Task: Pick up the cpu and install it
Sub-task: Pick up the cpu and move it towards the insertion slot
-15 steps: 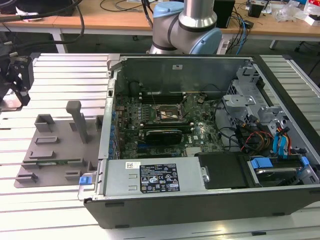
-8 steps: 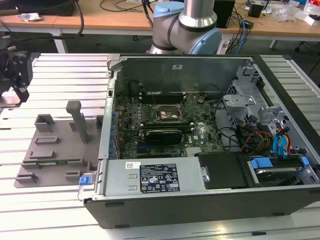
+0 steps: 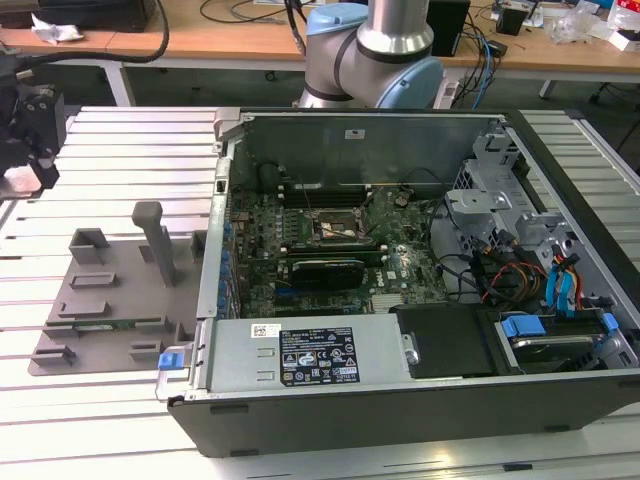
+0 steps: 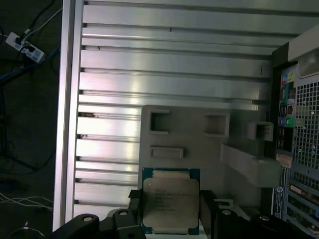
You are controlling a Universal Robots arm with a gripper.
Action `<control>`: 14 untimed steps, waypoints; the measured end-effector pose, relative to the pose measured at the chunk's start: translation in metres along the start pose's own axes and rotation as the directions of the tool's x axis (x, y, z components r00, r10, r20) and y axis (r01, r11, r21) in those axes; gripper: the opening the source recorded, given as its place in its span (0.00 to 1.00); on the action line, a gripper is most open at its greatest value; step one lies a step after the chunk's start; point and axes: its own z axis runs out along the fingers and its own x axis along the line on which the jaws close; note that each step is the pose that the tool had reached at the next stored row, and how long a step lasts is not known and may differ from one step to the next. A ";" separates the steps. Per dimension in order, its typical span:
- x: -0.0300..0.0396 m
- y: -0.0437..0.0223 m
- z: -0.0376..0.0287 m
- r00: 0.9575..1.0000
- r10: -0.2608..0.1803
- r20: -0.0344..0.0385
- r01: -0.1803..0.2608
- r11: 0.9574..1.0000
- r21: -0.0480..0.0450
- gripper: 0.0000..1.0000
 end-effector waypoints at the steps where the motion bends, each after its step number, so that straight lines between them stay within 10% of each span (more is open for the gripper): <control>1: -0.0001 0.0018 -0.0027 1.000 0.000 0.000 0.000 1.000 0.000 0.55; 3: -0.0003 0.0108 -0.0245 1.000 0.000 0.000 0.000 1.000 0.000 0.55; 14: -0.0292 0.0093 -0.0268 1.000 0.000 0.000 0.000 1.000 0.000 0.55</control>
